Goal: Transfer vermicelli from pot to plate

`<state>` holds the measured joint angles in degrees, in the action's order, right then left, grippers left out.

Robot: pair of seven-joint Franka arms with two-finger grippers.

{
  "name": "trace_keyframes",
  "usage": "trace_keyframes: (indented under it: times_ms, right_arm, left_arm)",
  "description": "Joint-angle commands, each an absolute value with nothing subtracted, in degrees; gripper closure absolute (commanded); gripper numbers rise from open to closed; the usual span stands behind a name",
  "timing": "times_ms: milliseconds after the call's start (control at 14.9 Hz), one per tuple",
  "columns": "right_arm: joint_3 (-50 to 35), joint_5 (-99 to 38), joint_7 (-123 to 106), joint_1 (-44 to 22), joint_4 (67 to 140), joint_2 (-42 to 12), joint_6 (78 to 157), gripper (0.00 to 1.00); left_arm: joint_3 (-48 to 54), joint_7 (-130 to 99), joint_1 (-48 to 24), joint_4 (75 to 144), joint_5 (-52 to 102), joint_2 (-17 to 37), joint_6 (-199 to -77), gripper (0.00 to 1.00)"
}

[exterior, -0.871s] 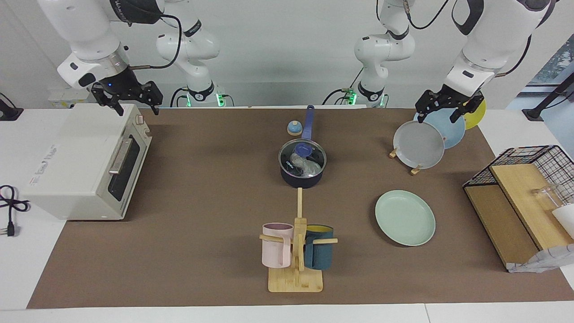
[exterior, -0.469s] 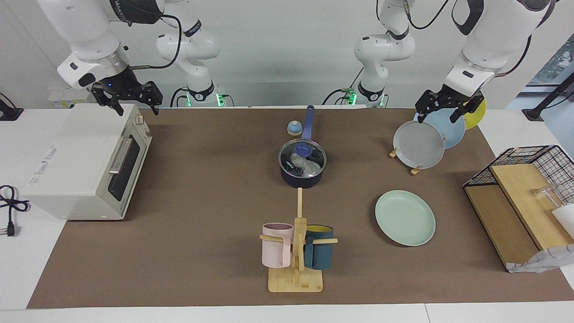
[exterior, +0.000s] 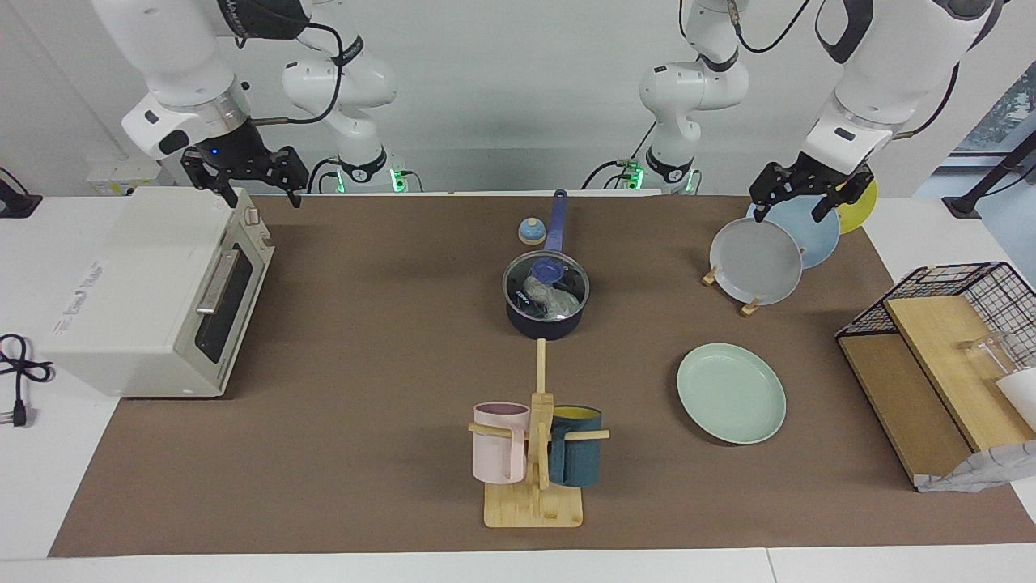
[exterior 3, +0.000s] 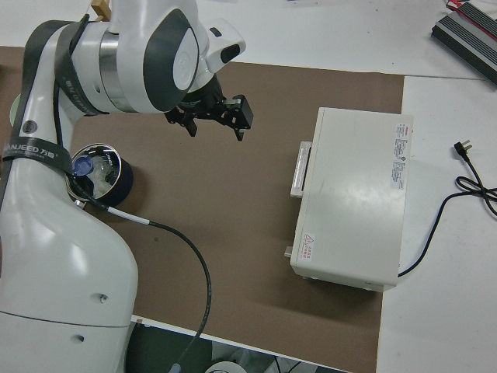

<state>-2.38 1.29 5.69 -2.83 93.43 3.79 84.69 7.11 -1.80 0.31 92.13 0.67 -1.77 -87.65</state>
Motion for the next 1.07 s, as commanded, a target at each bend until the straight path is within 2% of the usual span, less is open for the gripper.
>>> trace_keyframes:
  times_ms: [0, 201, 402, 603, 871, 1005]
  right_arm:
    - [-8.7, -1.3, 16.8, -2.9, 88.3, 0.2, 83.8, 0.00]
    - [-12.9, -2.0, 25.6, -5.5, 83.3, -5.0, 82.6, 0.00]
    - [-13.0, -0.4, 35.4, -13.2, 73.1, -15.0, 81.0, 0.00]
    - [-13.0, 2.6, 37.9, -19.8, 69.9, -19.7, 83.4, 0.00]
    - [-13.1, 1.8, 46.5, -25.3, 70.9, -21.8, 91.1, 0.00]
    - [-13.2, 2.1, 47.5, -26.7, 75.7, -21.6, 95.0, 0.00]
  left_arm:
    - [7.5, -1.3, 0.7, 93.3, 0.6, -3.0, -87.5, 0.00]
    - [7.5, -1.3, 0.7, 93.3, 0.6, -3.0, -87.5, 0.00]
    - [7.5, -1.3, 0.7, 93.3, 0.7, -2.9, -87.5, 0.00]
    - [7.5, -1.3, 0.7, 93.3, 0.7, -2.9, -87.6, 0.00]
    - [7.5, -1.3, 0.7, 93.3, 0.7, -2.9, -87.6, 0.00]
    - [7.5, -1.3, 0.7, 93.3, 0.7, -2.9, -87.7, 0.00]
